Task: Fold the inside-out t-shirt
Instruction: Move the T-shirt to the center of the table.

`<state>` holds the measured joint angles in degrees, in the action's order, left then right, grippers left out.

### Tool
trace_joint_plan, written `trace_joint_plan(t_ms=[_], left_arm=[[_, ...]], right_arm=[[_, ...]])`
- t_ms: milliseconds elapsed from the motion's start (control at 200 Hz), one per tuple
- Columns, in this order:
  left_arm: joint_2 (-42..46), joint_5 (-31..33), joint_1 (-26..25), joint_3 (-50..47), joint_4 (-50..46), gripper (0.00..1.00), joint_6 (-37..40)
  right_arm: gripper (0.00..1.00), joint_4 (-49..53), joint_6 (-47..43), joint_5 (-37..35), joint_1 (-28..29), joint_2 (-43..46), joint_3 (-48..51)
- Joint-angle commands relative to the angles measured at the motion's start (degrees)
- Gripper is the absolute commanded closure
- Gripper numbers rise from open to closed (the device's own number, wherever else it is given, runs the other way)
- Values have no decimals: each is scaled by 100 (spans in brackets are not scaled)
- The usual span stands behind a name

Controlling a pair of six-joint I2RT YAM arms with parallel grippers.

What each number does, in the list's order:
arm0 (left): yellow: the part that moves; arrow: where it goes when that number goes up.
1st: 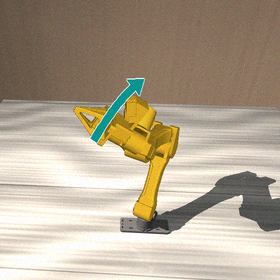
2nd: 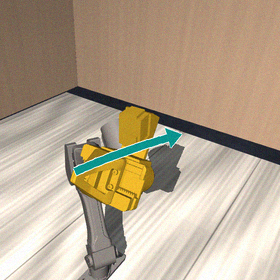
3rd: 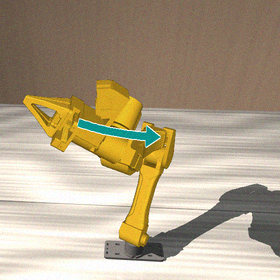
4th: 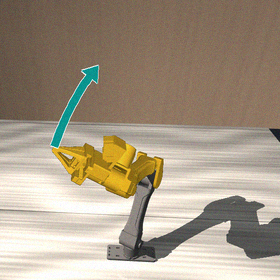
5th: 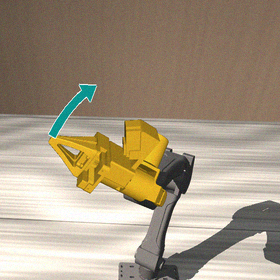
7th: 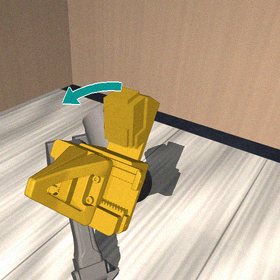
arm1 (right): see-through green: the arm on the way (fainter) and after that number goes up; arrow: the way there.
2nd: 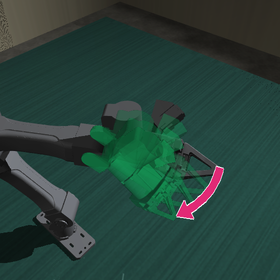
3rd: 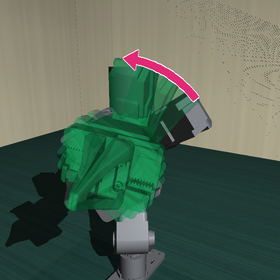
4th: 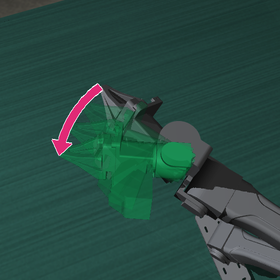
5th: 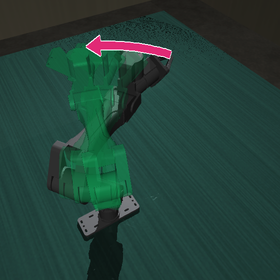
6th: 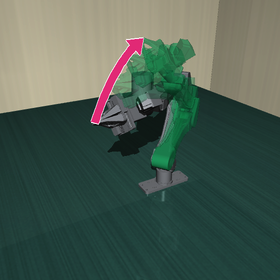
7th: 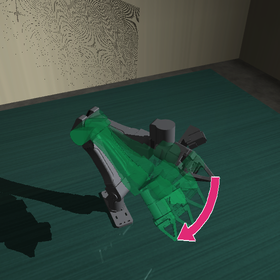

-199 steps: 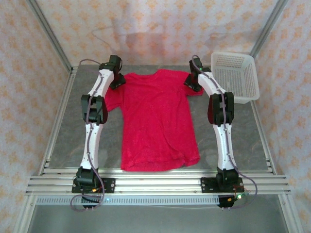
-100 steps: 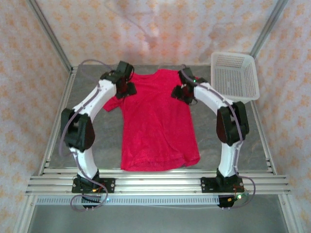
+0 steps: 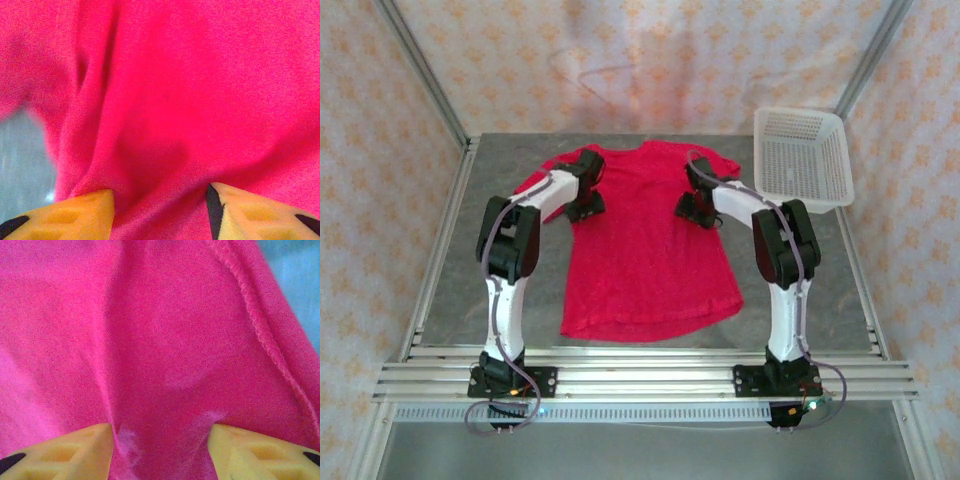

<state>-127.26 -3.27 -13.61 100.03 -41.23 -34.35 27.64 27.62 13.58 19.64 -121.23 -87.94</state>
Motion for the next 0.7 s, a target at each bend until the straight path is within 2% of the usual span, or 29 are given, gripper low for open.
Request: trace_joint_plan(t_ms=[0,115,195,275,435,550,696], left_arm=[[-850,433,409,910,-491,48,225],[-1250,481,464,1673,-796,49,296],[-997,406,451,1475,-574,49,308],[-521,389,431,1051,-412,49,289],[860,342,203,-92,-167,48,174],[1834,651,-173,-1015,-210,48,97],[2874,660,-577,-2432,98,48,-241]], right_arm=[[45,313,-226,-379,-339,-851,-610],[45,800,-437,-456,-435,-1253,-1568],[45,1146,-578,-403,-435,-1220,-1979],[45,1230,-621,-214,-395,-786,-1874],[46,1079,-771,-301,64,760,-355],[48,1033,-802,-644,615,1780,930],[48,978,-680,-1153,1378,2545,2068]])
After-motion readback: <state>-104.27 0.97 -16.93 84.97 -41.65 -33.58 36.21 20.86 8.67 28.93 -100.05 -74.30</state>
